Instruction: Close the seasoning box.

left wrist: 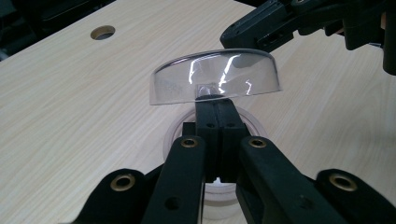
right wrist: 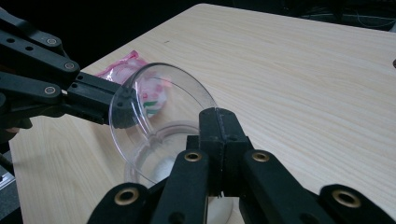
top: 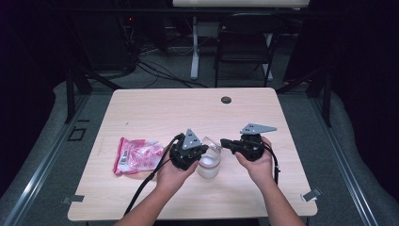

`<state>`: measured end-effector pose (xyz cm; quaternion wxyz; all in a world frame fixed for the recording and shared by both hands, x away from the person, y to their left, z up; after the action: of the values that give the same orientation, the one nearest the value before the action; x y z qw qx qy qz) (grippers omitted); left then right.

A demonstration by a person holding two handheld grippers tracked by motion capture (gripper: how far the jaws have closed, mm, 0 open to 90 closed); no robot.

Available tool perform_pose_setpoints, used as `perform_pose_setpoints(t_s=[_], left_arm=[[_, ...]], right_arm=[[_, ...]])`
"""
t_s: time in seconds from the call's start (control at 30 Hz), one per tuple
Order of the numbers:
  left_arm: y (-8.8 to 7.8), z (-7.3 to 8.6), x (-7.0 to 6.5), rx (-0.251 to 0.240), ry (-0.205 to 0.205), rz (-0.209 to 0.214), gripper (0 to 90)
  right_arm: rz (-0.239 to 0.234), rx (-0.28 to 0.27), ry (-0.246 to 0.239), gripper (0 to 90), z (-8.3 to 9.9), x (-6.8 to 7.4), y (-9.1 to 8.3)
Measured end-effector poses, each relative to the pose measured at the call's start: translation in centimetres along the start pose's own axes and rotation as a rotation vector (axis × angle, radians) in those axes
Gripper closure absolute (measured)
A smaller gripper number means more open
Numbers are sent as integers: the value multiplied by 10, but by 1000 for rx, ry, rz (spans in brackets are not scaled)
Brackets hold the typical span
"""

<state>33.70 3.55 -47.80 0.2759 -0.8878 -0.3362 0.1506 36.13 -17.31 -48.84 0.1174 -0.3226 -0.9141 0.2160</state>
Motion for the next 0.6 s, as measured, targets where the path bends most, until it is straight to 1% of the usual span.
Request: perform_pose_setpoints(t_s=[0.17, 0.2, 0.23, 0.33, 0.37, 0.6], left_arm=[[0, 2, 0, 7, 1, 0, 900], [0, 3, 0, 5, 1, -5, 900], [0, 4, 0, 9, -2, -2, 900], [1, 7, 0, 6, -1, -4, 900], [0, 9, 0, 14, -6, 1, 900], [1, 15, 1, 16, -12, 0, 900]], right_arm=[[-4, 3, -3, 900, 0, 1, 0], [-4, -1, 0, 900, 0, 2, 1], [-5, 3, -10, 900, -1, 2, 1], [-9, -1, -12, 900, -1, 3, 1], [-9, -2, -12, 900, -1, 4, 2], [-19, 3, -26, 900, -1, 7, 4]])
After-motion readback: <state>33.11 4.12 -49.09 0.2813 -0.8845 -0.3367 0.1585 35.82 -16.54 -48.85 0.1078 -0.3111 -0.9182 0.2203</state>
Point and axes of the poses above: each handheld gripper's, and its own axes: y roughly forward along the jaws, z roughly out of its underside, x roughly to its left, the point moved 2 cm from there along y, roughly forward along the jaws, and after that the axes turned 9 degrees about -y, right-handed, at the moved point
